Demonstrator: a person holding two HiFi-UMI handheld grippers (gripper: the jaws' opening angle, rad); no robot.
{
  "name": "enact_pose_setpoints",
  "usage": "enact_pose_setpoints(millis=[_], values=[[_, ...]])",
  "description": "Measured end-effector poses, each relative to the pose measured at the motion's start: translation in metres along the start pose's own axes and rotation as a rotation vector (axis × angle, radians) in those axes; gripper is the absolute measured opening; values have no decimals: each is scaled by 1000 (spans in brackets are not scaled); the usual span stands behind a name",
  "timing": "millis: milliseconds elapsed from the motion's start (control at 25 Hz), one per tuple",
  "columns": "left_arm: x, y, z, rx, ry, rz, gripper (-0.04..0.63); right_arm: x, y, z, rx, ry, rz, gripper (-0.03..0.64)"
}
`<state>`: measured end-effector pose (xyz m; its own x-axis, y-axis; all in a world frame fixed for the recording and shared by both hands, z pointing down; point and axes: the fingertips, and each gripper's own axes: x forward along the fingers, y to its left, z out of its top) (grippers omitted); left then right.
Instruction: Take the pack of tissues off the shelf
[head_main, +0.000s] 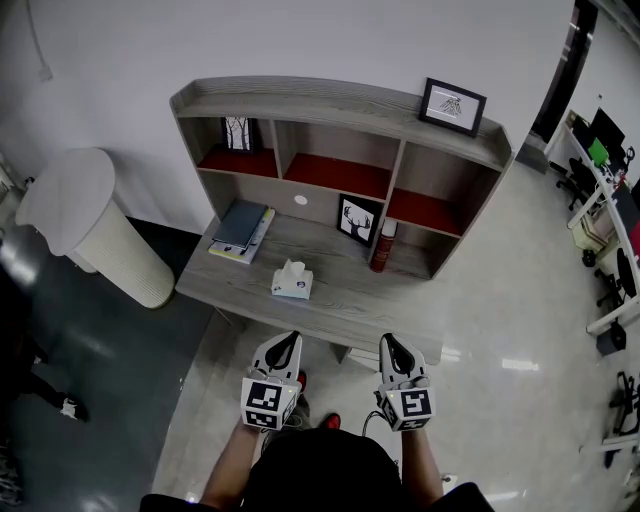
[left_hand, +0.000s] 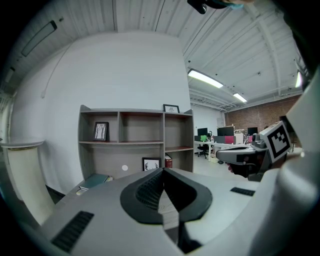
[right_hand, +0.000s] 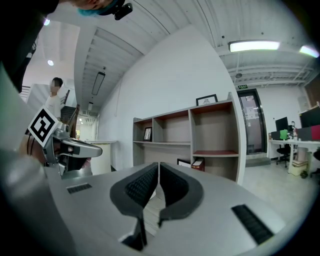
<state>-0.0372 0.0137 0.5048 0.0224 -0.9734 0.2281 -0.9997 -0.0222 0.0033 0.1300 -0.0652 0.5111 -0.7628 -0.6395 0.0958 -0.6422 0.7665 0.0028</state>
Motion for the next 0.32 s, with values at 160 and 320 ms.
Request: enact_pose_setpoints(millis=[160,320], values=[[0,0,1,2,-1,-1,8,-1,-1,-1,0,0,0,37],[1,0,0,0,-2,0,8,0,1,4,13,-6,-5,37]])
